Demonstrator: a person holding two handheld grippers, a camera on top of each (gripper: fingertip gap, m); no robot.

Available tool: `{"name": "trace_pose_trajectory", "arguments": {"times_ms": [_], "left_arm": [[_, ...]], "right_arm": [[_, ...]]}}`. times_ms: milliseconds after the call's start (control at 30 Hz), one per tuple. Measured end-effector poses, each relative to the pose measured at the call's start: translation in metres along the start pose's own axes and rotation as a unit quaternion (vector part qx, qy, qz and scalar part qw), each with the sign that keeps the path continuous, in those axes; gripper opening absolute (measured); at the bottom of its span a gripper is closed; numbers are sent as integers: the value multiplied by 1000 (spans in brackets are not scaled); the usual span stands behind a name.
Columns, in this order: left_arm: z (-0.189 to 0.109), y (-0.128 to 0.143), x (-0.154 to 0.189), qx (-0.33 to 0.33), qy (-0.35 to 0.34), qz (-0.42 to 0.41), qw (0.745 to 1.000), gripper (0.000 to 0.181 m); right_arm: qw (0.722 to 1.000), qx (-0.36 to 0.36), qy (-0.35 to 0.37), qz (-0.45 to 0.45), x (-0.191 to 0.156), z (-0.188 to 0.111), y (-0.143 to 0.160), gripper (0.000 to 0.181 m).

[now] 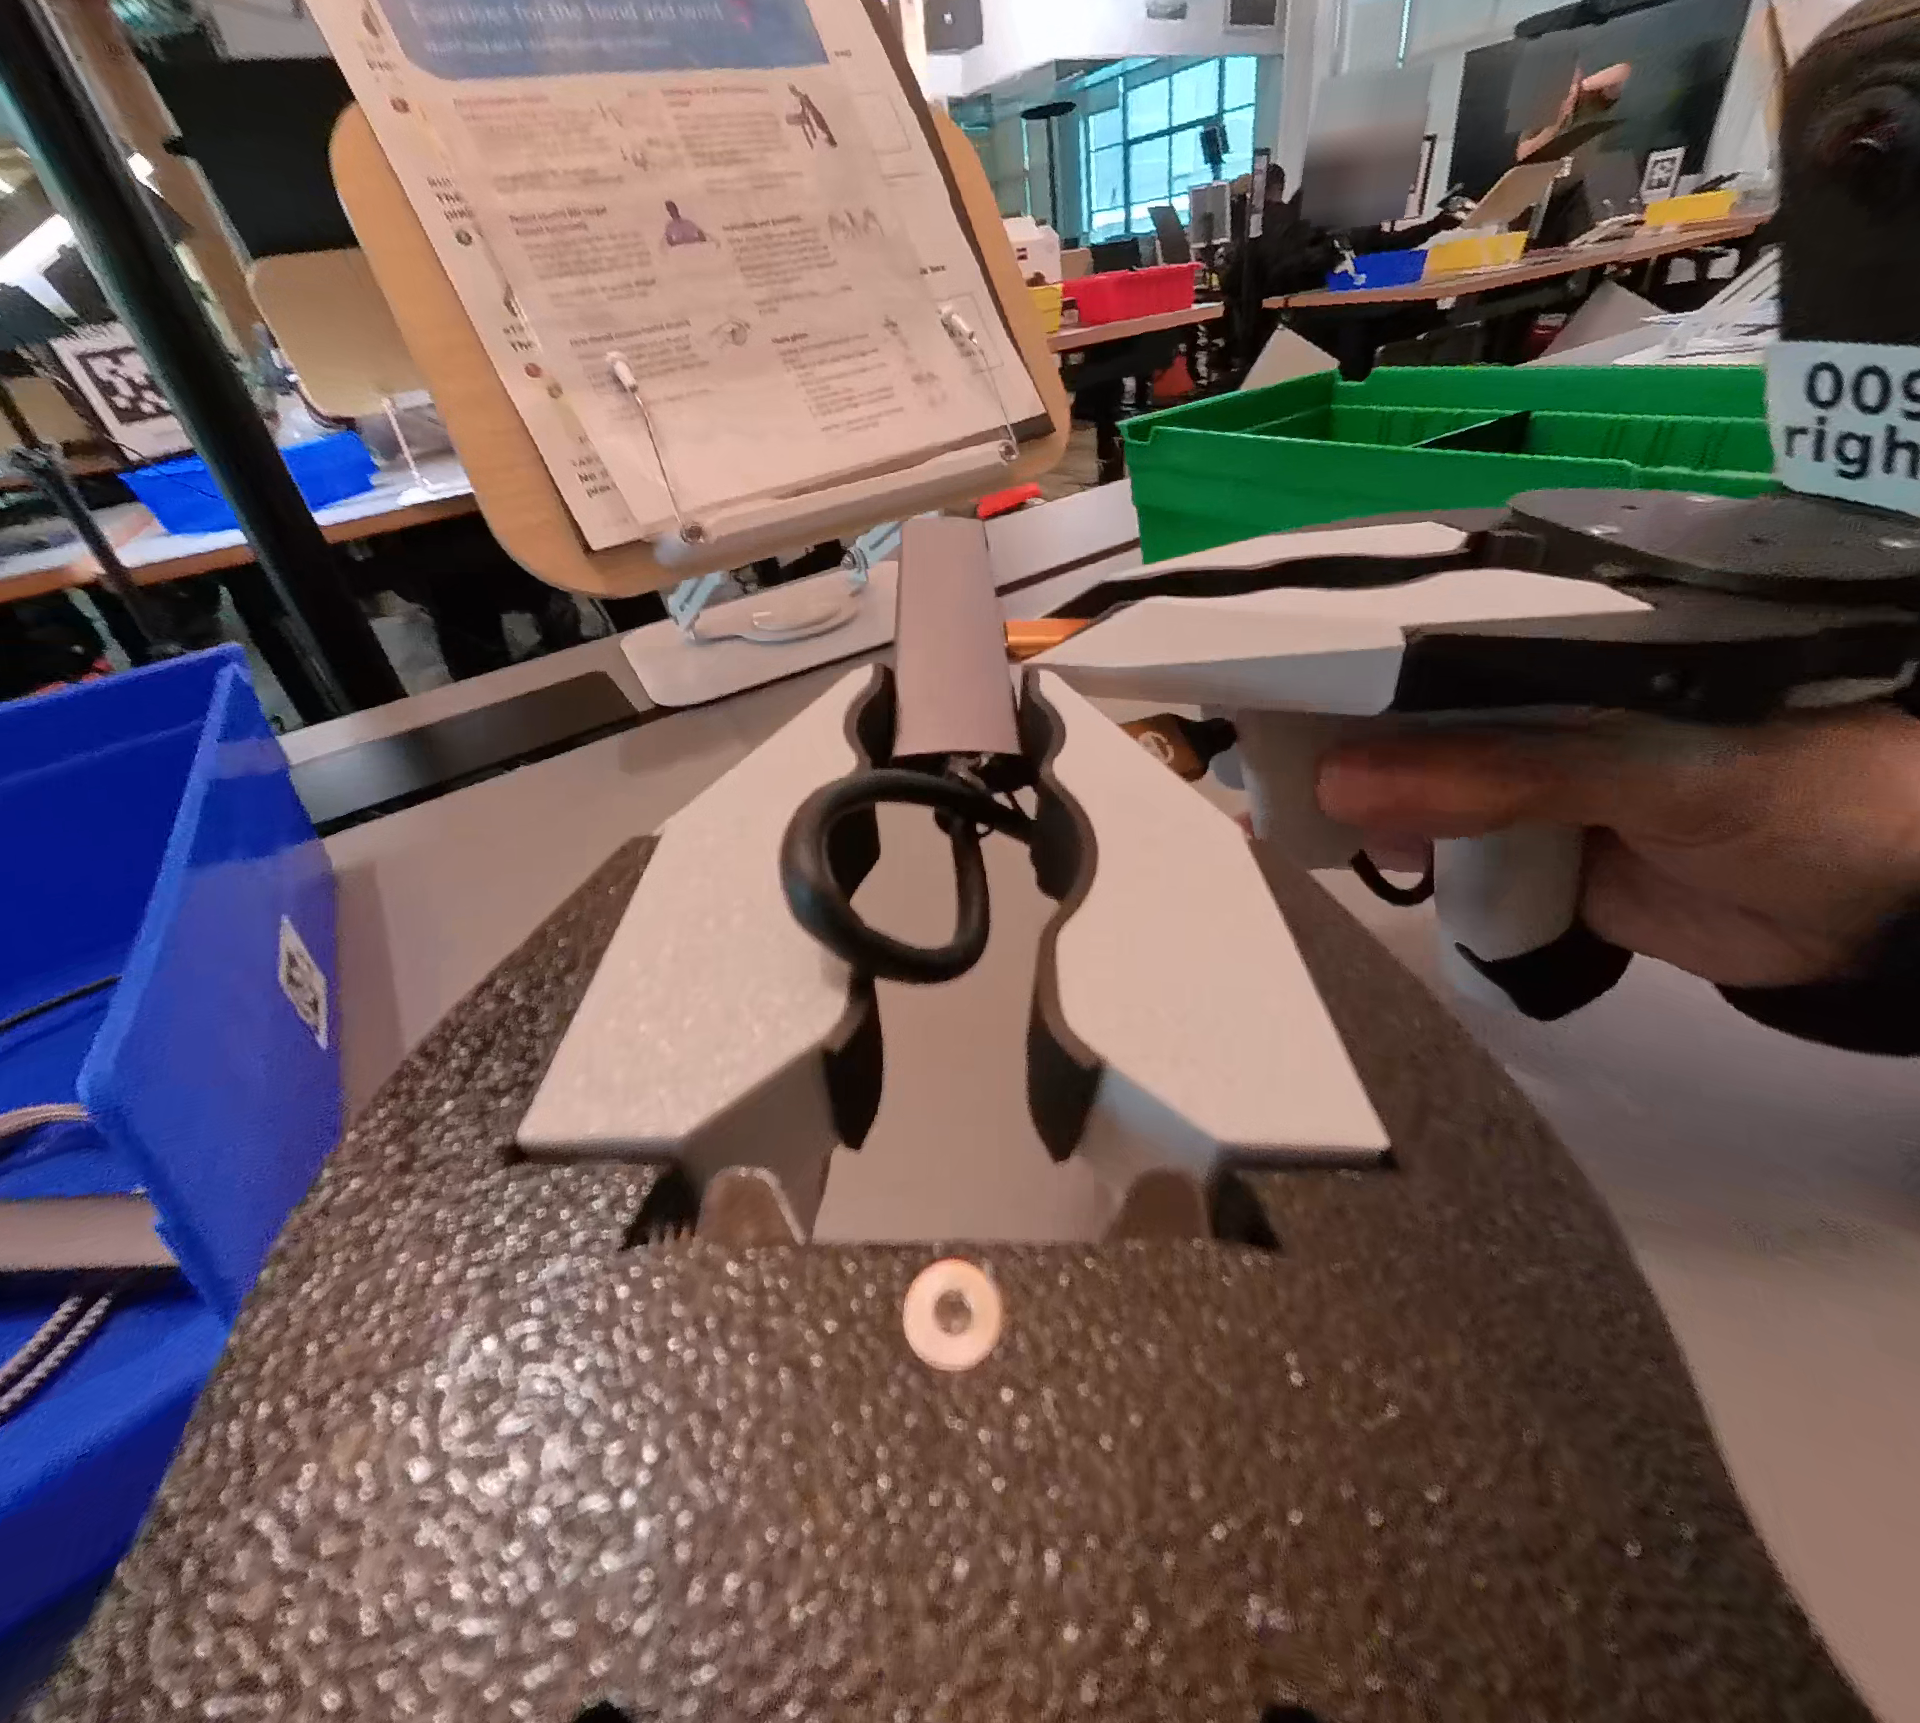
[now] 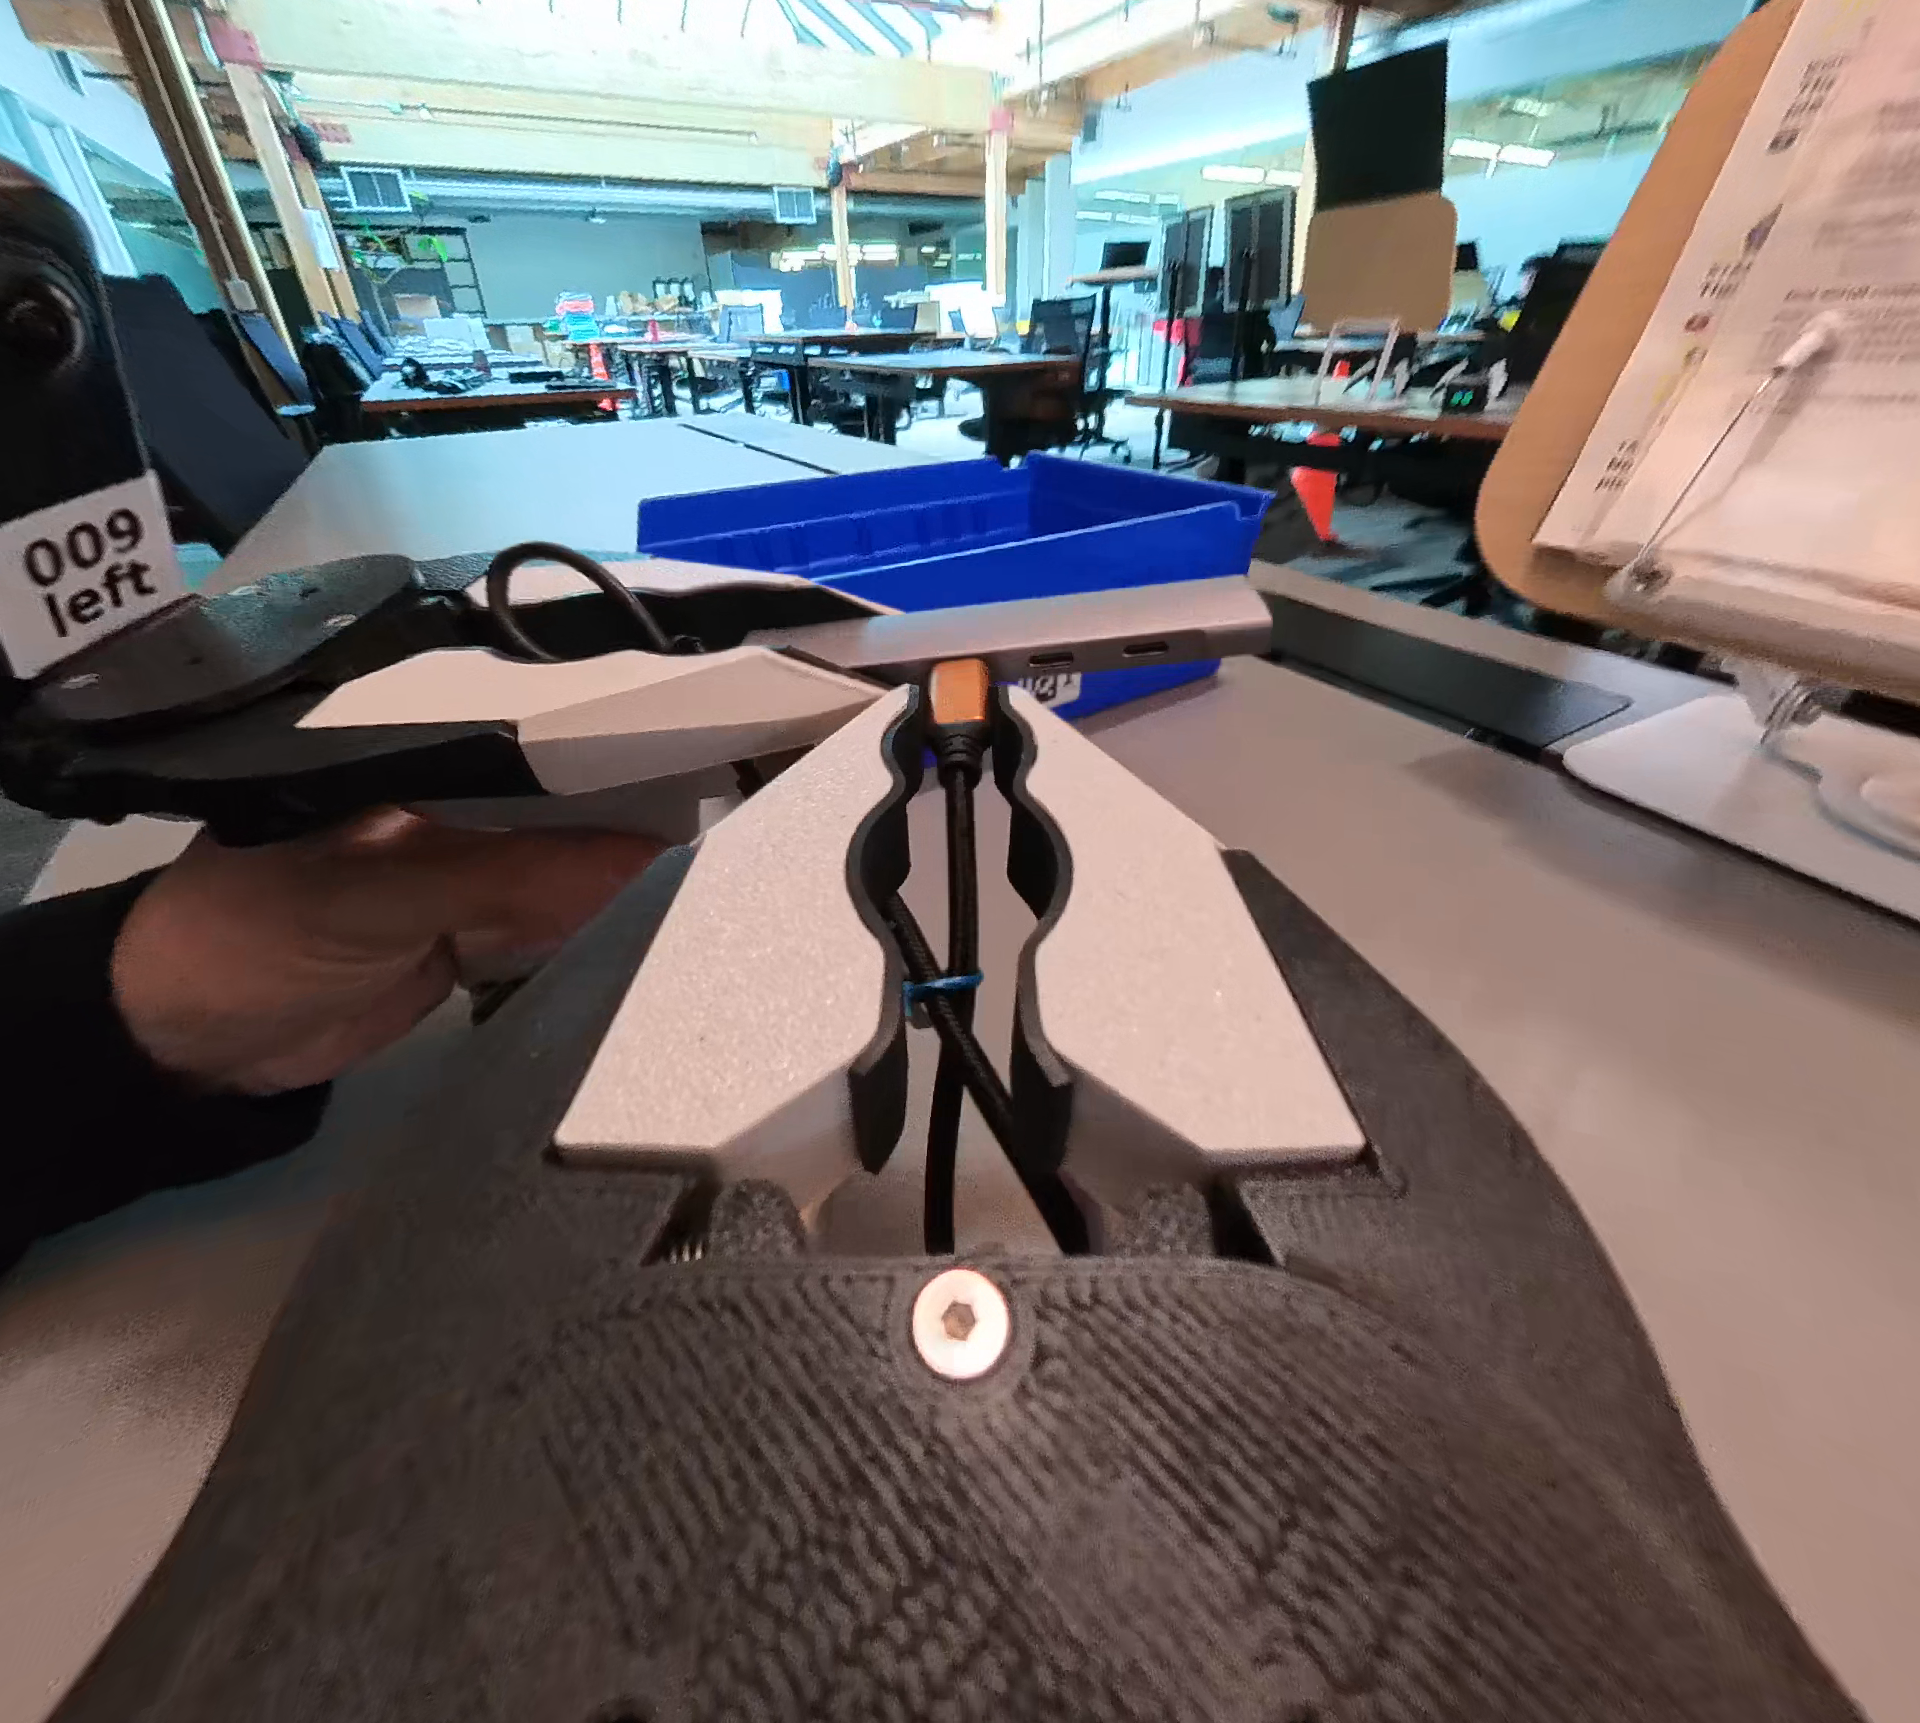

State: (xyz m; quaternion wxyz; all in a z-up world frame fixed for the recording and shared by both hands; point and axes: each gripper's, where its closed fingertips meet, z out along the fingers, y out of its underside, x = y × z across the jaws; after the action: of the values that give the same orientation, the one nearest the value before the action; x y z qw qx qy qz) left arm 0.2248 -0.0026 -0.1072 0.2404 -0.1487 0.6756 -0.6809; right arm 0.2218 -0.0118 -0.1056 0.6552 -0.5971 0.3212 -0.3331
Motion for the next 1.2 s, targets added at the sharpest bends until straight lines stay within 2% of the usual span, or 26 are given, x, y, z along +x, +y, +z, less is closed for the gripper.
{"name": "trace_pose_trajectory", "arguments": {"times_ms": [33, 233, 500, 633, 800, 1000, 1033, 1067, 1100, 1167, 1200], "left_arm": [[0, -1, 0, 3, -5, 4, 1000, 23], [-1, -2, -2, 9, 1, -28, 1000, 23], [0, 0, -1, 5, 5, -63, 998, 23], [0, 2, -4, -8, -28, -26, 999, 23], [0, -4, 2, -4, -37, 2, 999, 23], [3, -8, 13, -6, -35, 46, 998, 23], [0, -7, 0, -10, -78, 41, 996, 23], [-10, -9, -29, -7, -137, 50, 989, 23], [-22, -11, -56, 1, -160, 12, 987, 23], [-41, -31, -76, 48, -148, -30, 987, 23], [-41, -41, -69, 64, -134, -26, 989, 22]], "right_arm": [[1000, 5, 5, -10, 0, 0, -1, 10], [999, 23, 10, -31, -1, 0, -6, 10], [998, 8, 7, -57, -1, -1, -5, 11], [998, -25, 22, -57, 0, 1, -1, 11], [999, -21, 15, -23, -1, -7, -6, 11], [998, -25, 33, -41, 1, -20, -8, 11], [998, -22, 38, -39, 1, -24, -10, 11], [998, -12, 52, -41, 6, -34, -12, 11], [998, -4, 60, -28, 10, -46, -13, 11], [997, 37, 65, 29, 19, -66, -12, 11], [996, 46, 68, 46, 25, -70, -12, 11]]}}
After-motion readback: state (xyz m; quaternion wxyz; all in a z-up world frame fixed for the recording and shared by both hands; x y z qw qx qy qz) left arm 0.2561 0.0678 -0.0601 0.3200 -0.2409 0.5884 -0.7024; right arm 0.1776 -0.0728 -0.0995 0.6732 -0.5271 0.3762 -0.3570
